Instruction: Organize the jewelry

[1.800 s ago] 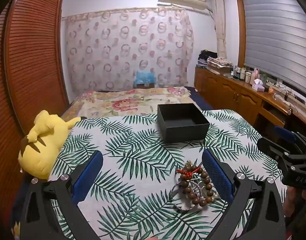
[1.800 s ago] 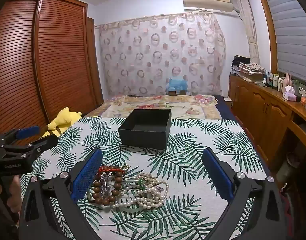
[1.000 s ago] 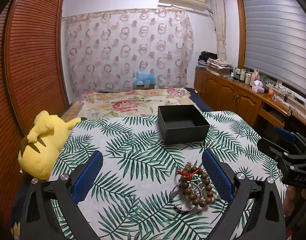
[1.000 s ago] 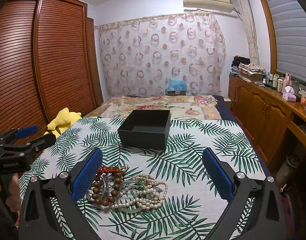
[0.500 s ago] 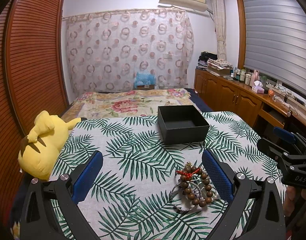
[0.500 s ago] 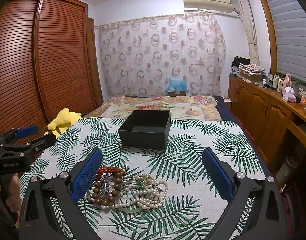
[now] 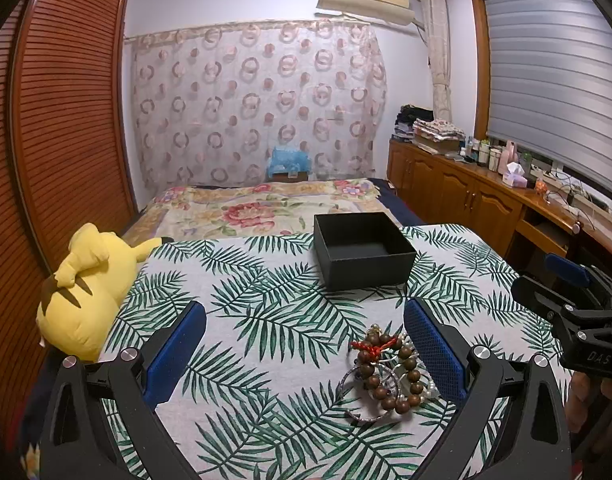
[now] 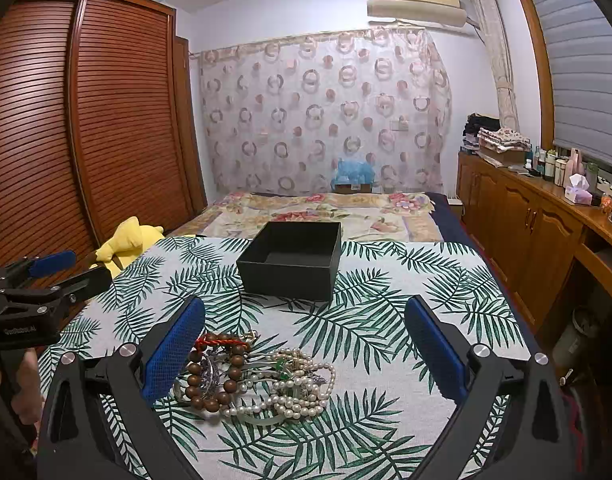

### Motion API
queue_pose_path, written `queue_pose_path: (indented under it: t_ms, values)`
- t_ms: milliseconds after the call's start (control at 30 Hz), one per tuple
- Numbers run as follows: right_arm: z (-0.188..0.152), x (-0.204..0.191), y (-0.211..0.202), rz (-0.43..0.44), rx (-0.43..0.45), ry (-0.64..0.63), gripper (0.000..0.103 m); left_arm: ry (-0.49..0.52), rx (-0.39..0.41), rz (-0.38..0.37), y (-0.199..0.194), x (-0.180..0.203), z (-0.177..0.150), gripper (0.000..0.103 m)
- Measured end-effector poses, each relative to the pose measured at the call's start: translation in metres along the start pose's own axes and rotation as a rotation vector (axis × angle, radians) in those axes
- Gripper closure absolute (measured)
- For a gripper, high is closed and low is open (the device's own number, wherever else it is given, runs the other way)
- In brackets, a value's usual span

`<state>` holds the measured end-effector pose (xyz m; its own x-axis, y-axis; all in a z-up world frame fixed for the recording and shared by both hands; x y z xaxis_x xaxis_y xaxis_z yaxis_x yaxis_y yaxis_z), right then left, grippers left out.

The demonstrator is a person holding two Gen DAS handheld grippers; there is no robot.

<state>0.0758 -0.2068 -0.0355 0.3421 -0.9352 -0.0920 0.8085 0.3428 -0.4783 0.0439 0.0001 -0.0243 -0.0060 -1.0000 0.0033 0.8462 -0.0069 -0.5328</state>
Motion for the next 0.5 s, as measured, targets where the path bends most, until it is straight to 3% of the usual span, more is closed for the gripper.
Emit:
queue_pose_path:
  t_ms: [500]
  values:
    - [-0.0017,0.0005,0.0004,0.000,0.000,-0.001,0.002,0.000,-0.001,-0.001,-0.0024,0.0008,0.0030,0.007]
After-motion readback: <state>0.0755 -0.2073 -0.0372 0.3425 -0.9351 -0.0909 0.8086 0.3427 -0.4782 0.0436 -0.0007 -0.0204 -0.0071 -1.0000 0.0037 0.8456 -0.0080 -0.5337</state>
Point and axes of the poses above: each gripper's, at about its wrist camera, not at the fingertips, and y roughly the way its jaws point, x to its right, z to its top, the point moved 5 cm from there along y, roughly the way its jaws point, and after that the axes turned 3 degrees about -x, right-handed, at the moved point
